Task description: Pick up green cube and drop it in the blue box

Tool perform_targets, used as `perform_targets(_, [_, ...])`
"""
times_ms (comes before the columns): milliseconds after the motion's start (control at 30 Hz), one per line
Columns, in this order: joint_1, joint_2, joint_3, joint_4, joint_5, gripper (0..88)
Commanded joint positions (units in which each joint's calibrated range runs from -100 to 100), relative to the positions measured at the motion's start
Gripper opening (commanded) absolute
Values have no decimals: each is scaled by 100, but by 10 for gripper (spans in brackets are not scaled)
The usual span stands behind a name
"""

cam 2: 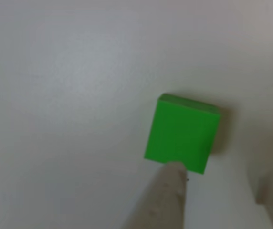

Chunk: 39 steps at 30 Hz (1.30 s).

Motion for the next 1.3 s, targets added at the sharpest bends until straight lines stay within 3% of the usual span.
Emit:
perform_targets(0, [-13,-49,-377,39,-10,220])
perform_targets(200, [-13,144,-395,23,-200,300])
perform_targets(367, [-13,211,-403,-410,-498,302])
perform_targets(667, [-20,520,-403,-972,-498,310])
perform_targets(1267, [-272,595,-368,-980,-503,310])
